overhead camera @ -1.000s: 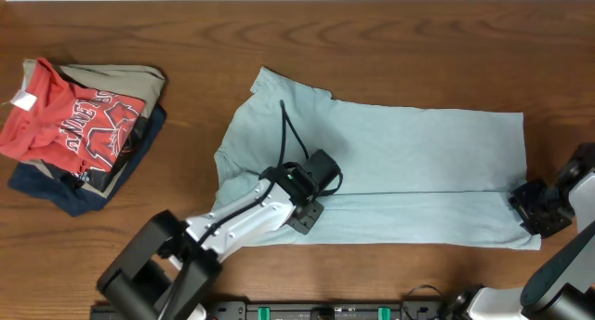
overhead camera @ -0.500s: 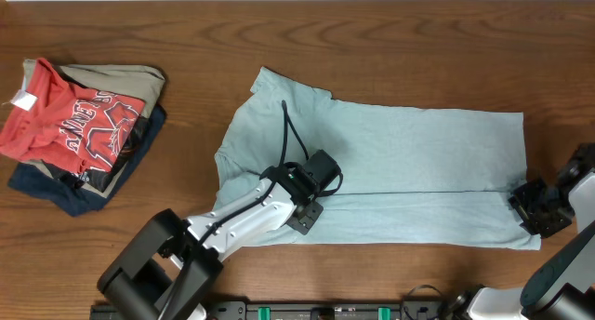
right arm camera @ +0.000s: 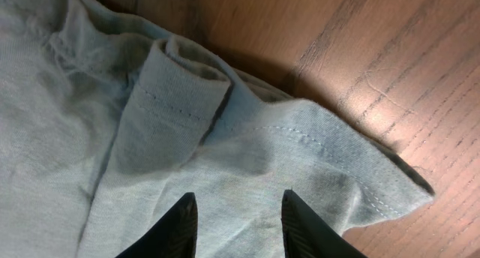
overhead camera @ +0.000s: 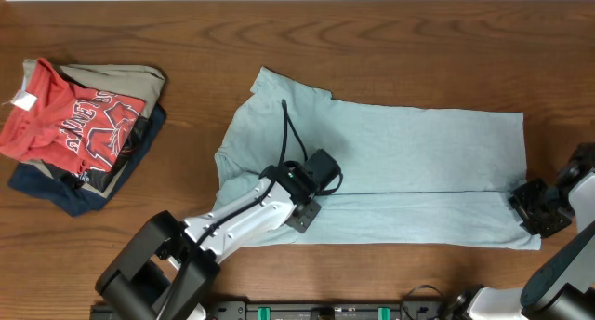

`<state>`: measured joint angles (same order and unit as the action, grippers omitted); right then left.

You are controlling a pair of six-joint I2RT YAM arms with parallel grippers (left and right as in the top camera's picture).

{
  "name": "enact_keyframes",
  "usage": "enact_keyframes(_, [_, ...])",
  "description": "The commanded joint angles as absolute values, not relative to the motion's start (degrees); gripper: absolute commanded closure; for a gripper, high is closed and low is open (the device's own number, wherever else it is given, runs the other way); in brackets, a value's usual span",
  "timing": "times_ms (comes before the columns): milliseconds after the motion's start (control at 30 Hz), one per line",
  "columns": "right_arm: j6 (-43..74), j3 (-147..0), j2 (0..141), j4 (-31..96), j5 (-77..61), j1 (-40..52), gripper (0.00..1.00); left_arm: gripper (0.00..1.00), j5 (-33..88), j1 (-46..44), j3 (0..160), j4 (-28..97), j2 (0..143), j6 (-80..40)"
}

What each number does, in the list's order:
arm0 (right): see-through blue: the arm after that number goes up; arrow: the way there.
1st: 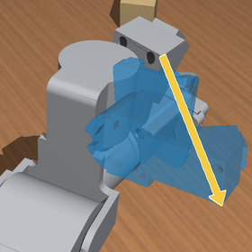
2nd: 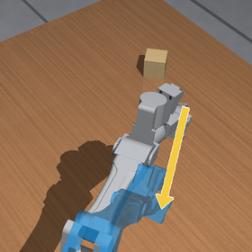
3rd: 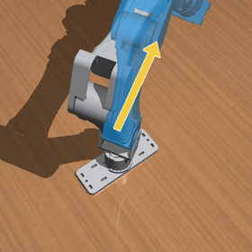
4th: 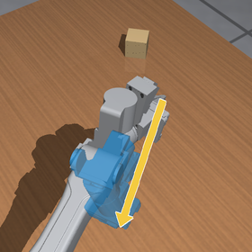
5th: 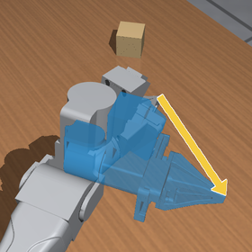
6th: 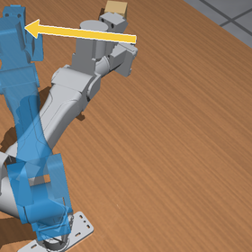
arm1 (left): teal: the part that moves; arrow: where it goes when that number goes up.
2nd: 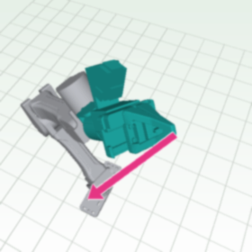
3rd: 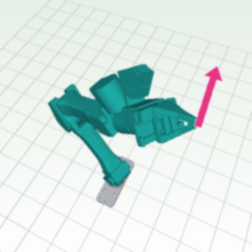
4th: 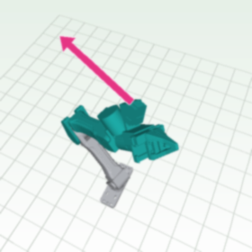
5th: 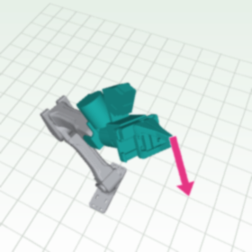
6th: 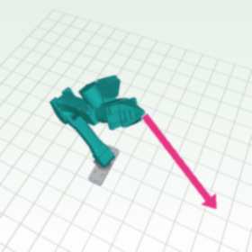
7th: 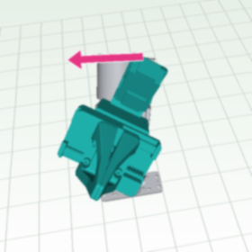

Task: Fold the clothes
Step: 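Grasp the T-shirt's left side with the left gripper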

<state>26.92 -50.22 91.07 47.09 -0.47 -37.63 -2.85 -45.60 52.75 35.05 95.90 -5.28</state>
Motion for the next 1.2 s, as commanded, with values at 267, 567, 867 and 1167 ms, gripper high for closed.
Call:
enact_keyframes(267, [26.5, -49.9, 91.3, 47.1, -0.5, -37.4, 0.65, 0.94, -13.7, -42.1, 56.9, 28.0, 95.0, -5.7])
enact_keyframes(567, [26.5, -49.9, 91.3, 46.9, -0.5, -37.4, 0.62, 0.51, -7.9, -35.0, 57.7, 30.2, 95.0, -13.2])
enact_keyframes(867, [20.5, -54.9, 90.3, 48.3, -8.4, -37.4, 0.52, 0.51, -8.4, -33.1, 58.7, 31.4, 90.4, -12.5])
enact_keyframes(1167, [17.6, -62.4, 88.4, 52.7, -11.6, -37.4, 0.55, 0.51, -4.4, -27.7, 60.1, 32.8, 85.4, -12.8])
